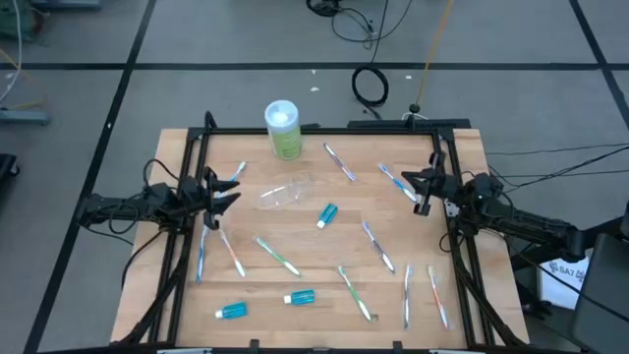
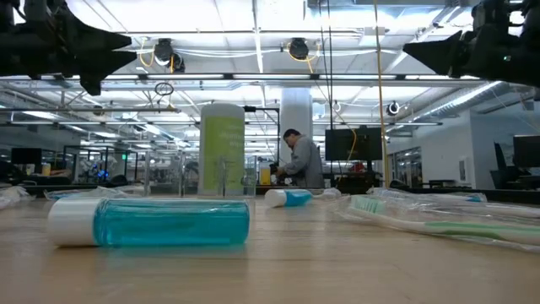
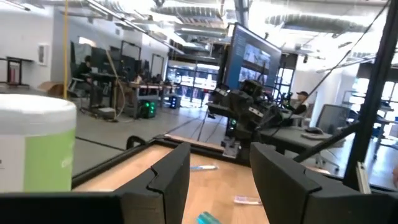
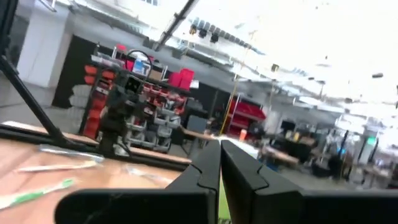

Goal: Pick & Place toothbrushing station
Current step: Put the top left blue toothbrush into the transparent organizer

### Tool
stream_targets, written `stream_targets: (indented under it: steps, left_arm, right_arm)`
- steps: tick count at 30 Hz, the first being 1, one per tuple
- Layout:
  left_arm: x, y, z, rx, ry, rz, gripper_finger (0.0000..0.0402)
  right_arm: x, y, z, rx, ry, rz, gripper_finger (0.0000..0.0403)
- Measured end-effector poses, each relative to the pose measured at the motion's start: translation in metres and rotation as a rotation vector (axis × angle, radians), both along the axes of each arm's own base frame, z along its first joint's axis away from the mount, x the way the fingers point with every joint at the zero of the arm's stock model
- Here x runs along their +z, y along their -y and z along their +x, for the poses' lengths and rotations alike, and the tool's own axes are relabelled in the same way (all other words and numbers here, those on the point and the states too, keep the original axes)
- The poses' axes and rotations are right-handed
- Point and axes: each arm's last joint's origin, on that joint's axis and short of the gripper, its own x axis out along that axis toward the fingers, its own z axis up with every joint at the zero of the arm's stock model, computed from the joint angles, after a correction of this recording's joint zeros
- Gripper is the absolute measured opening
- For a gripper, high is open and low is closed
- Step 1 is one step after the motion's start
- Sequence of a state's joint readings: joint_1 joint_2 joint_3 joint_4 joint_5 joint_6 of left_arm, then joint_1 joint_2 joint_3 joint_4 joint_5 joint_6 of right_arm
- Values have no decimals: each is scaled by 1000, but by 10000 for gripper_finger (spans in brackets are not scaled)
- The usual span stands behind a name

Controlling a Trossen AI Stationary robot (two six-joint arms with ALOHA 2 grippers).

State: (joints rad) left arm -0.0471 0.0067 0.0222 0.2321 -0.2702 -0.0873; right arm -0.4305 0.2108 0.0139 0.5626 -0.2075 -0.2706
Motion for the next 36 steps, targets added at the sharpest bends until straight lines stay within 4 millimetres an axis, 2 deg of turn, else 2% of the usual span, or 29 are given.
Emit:
stream_targets:
  steps: [3, 7, 10, 15, 19, 21, 24, 26, 31, 36]
  left_arm:
    - [11, 0, -3, 12, 24, 36, 175]
    - [30, -2, -10, 81, 6, 80, 175]
    - [42, -6, -18, 197, -66, 26, 175]
    - [46, -10, -23, 340, -230, -86, 175]
    - [42, -10, -13, 362, -306, -92, 175]
    - [42, -10, -7, 370, -334, -60, 175]
    - [44, -12, 4, 408, -346, -36, 175]
    - [46, -14, 11, 441, -344, -47, 175]
    - [52, -20, 20, 488, -416, -168, 175]
    - [53, -24, 31, 504, -527, -225, 175]
  right_arm:
    - [4, -1, -2, 11, 47, 2, 9]
    - [6, -1, -2, 91, 104, 183, 9]
    - [7, -1, -2, 114, 124, 245, 9]
    - [12, -2, -5, 123, 183, 213, 9]
    - [19, -3, -7, 154, 257, 221, 9]
    - [21, -3, -5, 182, 270, 282, 9]
    - [18, 1, 6, 210, 181, 411, 9]
    - [25, 2, 17, 214, 128, 451, 9]
    - [24, 9, 47, 146, -44, 458, 9]
    - [26, 18, 72, 104, -116, 495, 9]
